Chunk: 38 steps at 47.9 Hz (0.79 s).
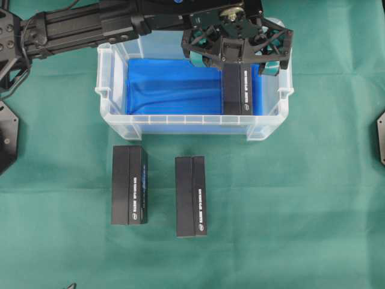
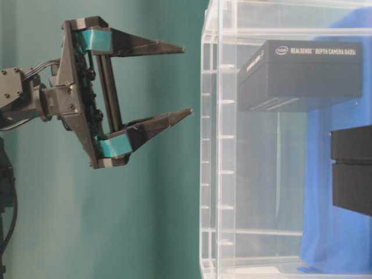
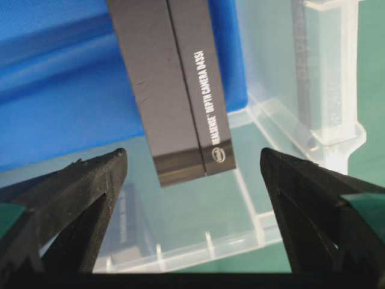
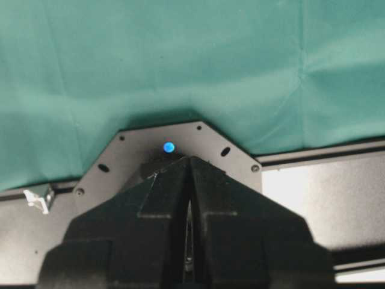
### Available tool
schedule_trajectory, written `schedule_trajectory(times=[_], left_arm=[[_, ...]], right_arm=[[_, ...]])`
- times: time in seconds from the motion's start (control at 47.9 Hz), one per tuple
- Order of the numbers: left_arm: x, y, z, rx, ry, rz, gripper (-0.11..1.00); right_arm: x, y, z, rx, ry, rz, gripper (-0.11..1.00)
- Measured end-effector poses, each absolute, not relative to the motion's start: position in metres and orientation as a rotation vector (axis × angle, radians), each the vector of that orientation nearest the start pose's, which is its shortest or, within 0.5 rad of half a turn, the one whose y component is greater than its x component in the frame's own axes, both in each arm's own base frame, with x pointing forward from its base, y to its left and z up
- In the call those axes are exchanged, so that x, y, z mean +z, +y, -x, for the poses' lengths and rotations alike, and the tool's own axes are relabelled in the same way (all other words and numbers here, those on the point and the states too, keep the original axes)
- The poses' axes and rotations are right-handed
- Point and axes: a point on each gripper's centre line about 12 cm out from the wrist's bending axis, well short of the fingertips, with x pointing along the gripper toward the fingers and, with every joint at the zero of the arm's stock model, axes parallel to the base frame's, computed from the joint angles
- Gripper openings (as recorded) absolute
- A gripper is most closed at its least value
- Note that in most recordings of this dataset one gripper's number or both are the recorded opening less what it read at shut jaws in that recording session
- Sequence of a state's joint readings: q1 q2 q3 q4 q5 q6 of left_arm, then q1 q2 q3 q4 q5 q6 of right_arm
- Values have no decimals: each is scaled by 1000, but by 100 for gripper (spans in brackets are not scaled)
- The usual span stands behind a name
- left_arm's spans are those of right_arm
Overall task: Take the box out of the case with the left arm.
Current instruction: 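Move the open left gripper over the right black box in the case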
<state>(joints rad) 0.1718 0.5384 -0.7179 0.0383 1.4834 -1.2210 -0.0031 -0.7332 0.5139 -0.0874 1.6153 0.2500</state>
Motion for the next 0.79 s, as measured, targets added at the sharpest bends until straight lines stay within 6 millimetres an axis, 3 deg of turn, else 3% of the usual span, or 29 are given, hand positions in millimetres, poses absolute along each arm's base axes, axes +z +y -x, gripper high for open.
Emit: schedule_trajectory(times=[0.794], left_arm=[[292, 99, -525, 950, 1016, 1116, 98]], right_arm=[[339, -11, -157, -253, 1377, -153, 0]])
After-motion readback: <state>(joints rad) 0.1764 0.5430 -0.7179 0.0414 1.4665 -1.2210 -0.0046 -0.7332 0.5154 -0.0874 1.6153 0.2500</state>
